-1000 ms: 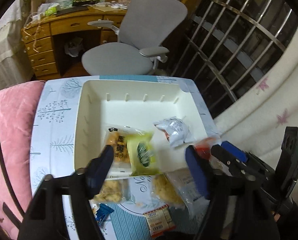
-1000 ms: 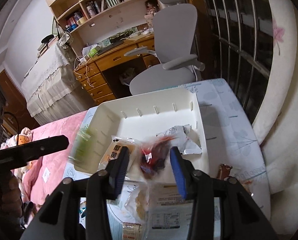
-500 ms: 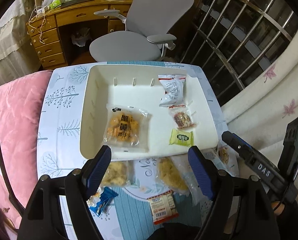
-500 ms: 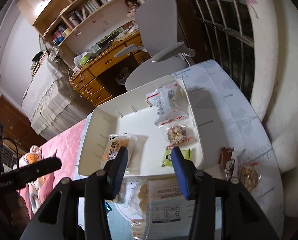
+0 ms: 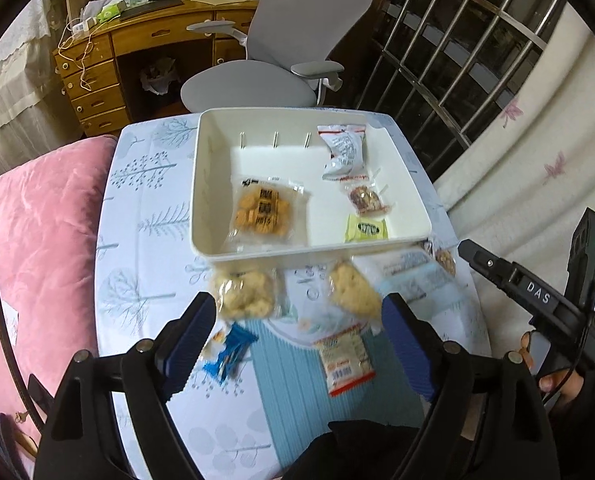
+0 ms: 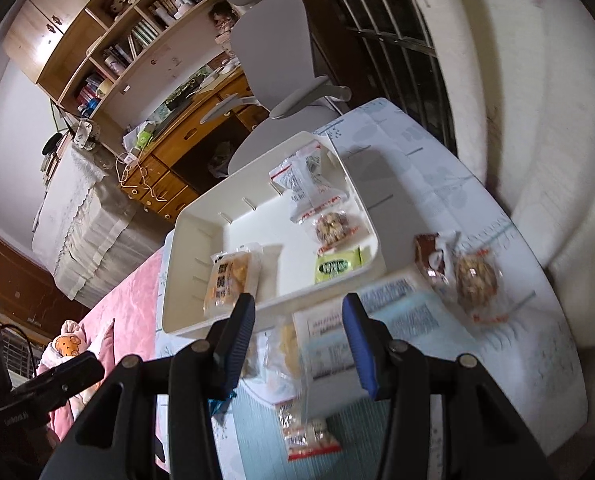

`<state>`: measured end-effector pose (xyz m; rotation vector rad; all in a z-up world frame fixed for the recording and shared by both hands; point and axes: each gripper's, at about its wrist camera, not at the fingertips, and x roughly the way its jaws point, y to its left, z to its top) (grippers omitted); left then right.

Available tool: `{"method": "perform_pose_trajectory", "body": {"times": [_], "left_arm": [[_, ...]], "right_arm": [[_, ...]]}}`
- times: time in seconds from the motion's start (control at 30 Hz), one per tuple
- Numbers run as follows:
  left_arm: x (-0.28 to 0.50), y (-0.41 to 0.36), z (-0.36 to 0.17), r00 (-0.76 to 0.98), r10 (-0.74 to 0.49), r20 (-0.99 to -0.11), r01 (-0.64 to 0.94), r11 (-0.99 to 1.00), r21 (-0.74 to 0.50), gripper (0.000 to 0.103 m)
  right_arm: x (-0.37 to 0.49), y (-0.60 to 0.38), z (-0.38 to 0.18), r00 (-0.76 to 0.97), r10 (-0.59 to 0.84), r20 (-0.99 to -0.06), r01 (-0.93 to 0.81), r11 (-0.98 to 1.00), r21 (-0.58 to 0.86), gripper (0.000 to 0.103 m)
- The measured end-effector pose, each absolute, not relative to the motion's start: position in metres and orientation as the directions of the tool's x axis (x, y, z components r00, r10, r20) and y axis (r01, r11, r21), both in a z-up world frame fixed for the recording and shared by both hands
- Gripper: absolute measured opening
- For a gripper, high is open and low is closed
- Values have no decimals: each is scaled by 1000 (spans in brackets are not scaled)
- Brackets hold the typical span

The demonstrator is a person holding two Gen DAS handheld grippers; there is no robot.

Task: Organize snacks
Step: 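Withdraw both tools and move the left gripper toward the LIPO packet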

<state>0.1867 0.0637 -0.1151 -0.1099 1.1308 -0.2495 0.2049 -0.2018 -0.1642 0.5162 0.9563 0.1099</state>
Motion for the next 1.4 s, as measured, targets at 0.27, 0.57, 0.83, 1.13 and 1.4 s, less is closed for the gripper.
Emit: {"method": "perform_pose_trajectory", "body": {"times": [0.27,0.57,0.83,1.13,1.4], "left_arm": [[136,82,-126,363,-265,-894,157,962,-221,85],[97,88,-148,294,-271,-917,161,959,-232,85],[86,76,-160,245,-249,-937,153,964,-217,87],[102,45,-167,222,-236,-946,89,971,-221,92],[117,7,-190,171,-182,-968,-7,983,-186,93]], "right_arm": [[156,-191,-162,589,261,-765,173,884,435,49],[109,-181,-173,564,213,-798,189,907,376,49],[97,-177,-179,535,164,-829,155,945,287,49],[123,-182,-180,501,130,-856,-5,989,148,49],[146,-189,-190,453,141,-880,-199,978,54,50]]}}
